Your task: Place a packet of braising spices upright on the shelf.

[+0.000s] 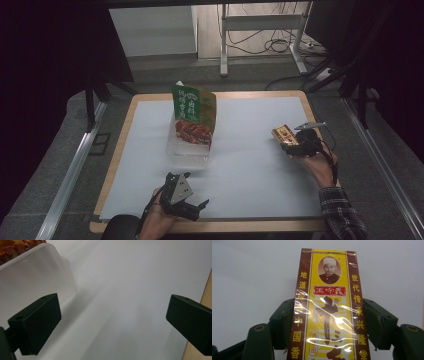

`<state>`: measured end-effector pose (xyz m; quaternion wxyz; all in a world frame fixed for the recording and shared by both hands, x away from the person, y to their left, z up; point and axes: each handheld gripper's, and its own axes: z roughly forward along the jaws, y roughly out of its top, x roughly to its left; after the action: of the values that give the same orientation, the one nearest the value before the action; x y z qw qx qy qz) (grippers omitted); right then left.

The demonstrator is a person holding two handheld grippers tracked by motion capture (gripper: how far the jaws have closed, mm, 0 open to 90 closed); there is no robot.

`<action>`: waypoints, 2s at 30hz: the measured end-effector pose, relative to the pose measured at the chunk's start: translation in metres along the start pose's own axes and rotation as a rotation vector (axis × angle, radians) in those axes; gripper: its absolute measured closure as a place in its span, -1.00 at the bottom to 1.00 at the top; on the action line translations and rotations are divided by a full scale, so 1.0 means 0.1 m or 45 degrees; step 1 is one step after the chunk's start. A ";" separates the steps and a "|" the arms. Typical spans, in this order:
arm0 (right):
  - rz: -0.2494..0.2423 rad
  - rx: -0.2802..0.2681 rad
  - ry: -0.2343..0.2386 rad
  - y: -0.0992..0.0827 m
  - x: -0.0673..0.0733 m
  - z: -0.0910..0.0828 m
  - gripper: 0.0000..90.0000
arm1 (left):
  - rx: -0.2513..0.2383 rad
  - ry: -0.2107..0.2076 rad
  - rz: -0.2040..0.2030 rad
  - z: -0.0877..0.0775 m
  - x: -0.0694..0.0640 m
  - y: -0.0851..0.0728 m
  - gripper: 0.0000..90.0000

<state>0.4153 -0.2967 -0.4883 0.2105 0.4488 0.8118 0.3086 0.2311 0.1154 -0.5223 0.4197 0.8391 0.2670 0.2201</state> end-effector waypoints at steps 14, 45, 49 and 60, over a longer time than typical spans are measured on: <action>-0.123 0.010 0.129 -0.21 0.33 -0.23 -0.30 | -0.001 0.002 -0.001 0.00 -0.01 0.00 -1.00; -0.166 0.298 0.191 -0.19 0.31 -0.22 -0.54 | 0.015 0.011 0.020 0.03 -0.02 0.00 -1.00; -0.183 0.352 0.200 -0.09 0.33 -0.17 -0.52 | 0.017 0.011 0.021 0.03 -0.02 0.00 -1.00; -0.202 0.497 0.190 0.12 0.37 0.00 -0.49 | 0.017 0.010 0.023 0.03 -0.02 0.00 -1.00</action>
<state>0.4038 -0.2597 -0.4825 0.0826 0.3917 0.9022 0.1605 0.2313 0.1119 -0.5240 0.4112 0.8434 0.2624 0.2254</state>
